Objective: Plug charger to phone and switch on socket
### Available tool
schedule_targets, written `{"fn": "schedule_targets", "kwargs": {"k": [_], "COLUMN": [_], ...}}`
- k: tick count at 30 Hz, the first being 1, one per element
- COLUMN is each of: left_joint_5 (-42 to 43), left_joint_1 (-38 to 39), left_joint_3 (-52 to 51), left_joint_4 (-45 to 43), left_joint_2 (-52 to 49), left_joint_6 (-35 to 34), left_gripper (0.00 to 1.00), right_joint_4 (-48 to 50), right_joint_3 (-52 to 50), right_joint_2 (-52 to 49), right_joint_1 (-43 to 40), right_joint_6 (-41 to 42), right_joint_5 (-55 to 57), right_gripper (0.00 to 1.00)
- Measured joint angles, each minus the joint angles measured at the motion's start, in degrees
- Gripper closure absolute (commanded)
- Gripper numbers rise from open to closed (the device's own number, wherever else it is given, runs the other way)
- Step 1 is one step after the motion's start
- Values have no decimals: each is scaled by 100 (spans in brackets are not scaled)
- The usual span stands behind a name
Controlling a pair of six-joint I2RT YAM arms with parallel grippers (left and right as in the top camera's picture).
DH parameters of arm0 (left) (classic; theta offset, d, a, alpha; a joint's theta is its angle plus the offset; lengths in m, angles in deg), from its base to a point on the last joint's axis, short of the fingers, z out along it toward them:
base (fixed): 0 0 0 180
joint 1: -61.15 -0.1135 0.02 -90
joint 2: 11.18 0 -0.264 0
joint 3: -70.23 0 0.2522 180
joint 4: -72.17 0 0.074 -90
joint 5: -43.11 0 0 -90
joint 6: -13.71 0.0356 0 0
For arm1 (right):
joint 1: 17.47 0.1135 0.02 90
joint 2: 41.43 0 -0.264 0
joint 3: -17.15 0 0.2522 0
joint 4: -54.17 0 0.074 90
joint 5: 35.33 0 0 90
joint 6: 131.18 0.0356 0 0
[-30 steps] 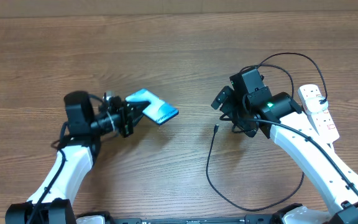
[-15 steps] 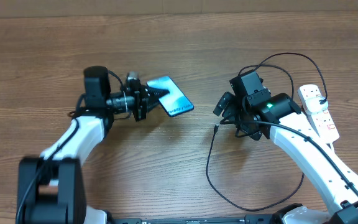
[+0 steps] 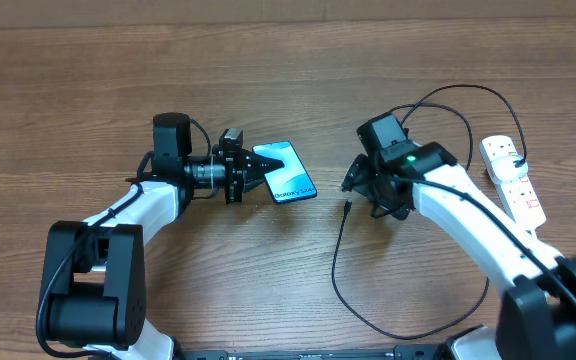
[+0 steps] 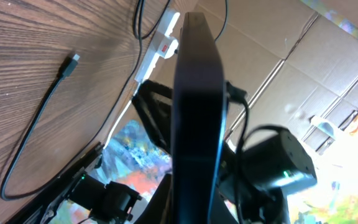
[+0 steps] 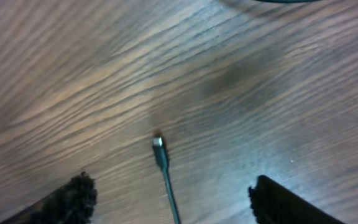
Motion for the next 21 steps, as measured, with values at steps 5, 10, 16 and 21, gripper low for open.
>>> {"fn": "schedule_targets", "kwargs": {"k": [5,10,16,21], "left_joint_5": [37,39,37,44], "left_joint_1": [-162,-715,-1152,-1132], "left_joint_3": [0,0,0,0], "left_joint_4": [-107,-256,-267,-267], "left_joint_2": [0,0,0,0], "left_joint_6": [2,15,15,15], "left_gripper": [96,96,96,95], "right_joint_4": [131,116,184,428], "right_joint_3": [-2,-7,-42,-197], "right_joint_2": [-466,-791,-942,-942], "right_joint_1": [2,66,490,960], "right_joint_6": [-229,-380,-544,-629], "right_joint_5": [-70,-199,-302,-173], "right_gripper": [37,41,40,33]}}
